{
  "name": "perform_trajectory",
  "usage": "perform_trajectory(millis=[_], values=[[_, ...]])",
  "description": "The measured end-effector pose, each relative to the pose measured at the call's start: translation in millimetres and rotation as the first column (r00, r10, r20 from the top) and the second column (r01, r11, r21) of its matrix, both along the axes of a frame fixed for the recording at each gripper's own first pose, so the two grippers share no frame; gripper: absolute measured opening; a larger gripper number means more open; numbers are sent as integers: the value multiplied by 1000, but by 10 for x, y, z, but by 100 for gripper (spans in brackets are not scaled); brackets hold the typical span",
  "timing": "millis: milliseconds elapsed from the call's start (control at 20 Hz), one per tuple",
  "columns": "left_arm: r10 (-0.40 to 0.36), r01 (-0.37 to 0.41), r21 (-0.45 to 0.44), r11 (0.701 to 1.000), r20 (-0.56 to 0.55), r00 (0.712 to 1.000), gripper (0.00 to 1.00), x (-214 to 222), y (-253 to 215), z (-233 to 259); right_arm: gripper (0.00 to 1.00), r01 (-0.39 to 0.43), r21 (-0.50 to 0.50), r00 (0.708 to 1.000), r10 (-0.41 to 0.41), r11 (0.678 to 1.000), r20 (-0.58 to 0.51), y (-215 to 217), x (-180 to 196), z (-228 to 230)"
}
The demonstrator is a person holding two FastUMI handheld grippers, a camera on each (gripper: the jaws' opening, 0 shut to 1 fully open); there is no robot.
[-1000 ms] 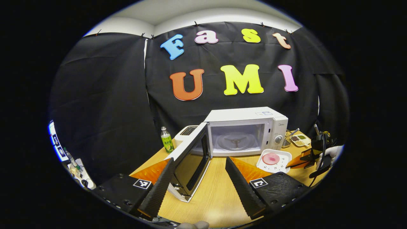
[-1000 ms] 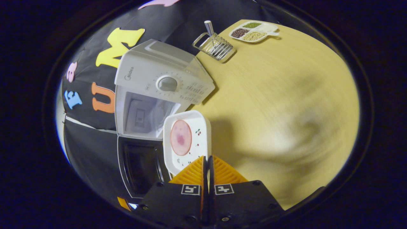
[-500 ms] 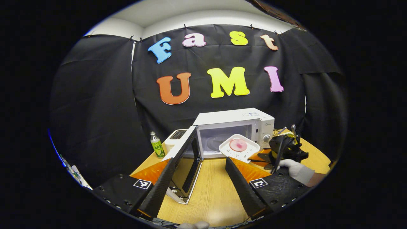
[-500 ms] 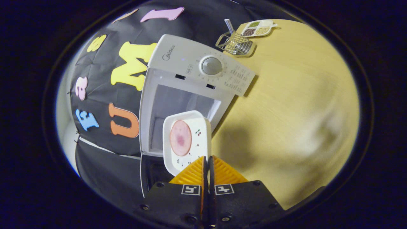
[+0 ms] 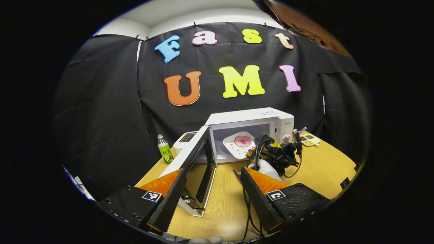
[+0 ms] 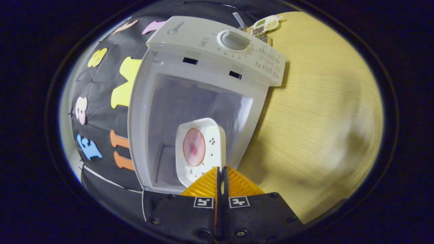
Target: Open the microwave oven with the left hand, put the food in, and close the microwave oven.
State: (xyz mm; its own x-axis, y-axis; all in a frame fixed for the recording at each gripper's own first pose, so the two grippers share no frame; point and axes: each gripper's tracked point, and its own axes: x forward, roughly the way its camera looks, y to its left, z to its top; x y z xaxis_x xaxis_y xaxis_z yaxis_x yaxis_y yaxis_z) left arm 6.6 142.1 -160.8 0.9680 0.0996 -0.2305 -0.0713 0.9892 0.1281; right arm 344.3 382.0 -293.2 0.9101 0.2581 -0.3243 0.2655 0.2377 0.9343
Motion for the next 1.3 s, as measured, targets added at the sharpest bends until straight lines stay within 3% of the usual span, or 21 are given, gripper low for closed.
perform_trajectory(millis=[150, 250, 450, 650, 800, 950, 1000, 1100, 1150, 1200, 1250, 1300], values=[[18, -18, 7, 1000, -13, 1000, 96, -17, 92, -74, 0, 39, -12, 999, -39, 999, -8, -17, 299, -71], [27, -27, 1, 1000, -24, 999, 96, -26, 126, -151, 4, 76, -39, 997, -76, 996, -5, -113, 459, -123], [21, -22, -23, 1000, -42, 999, 96, 0, 101, -274, 0, 115, -27, 993, -116, 993, -14, -147, 614, -220], [16, -17, -23, 1000, -38, 999, 96, -3, 101, -280, 8, 115, -43, 993, -115, 992, 17, -141, 622, -134], [9, -10, -39, 999, -27, 1000, 96, -24, 84, -251, 14, 138, -37, 984, -133, 990, 122, -212, 601, 112], [28, -29, -40, 999, -8, 1000, 96, -30, 156, -194, 46, 112, -88, 974, -92, 990, 208, -200, 413, 344], [37, -37, -44, 998, -7, 999, 96, -44, 176, -194, 69, 87, -128, 973, -57, 988, 223, -179, 330, 404], [43, -43, -59, 997, 5, 999, 96, -80, 191, -122, 83, 58, -215, 969, -3, 975, 247, -179, 115, 536], [47, -46, -58, 997, 20, 999, 96, -95, 203, -65, 99, 48, -272, 964, 26, 961, 264, -207, 11, 608], [52, -50, -54, 997, 31, 998, 96, -116, 224, -22, 99, 32, -340, 960, 66, 940, 272, -233, -82, 654], [61, -59, -52, 997, 40, 997, 96, -146, 254, 0, 87, 22, -408, 957, 99, 913, 273, -287, -191, 686], [68, -65, -58, 996, 42, 997, 96, -164, 282, 15, 99, 18, -463, 952, 127, 886, 279, -359, -280, 736]])
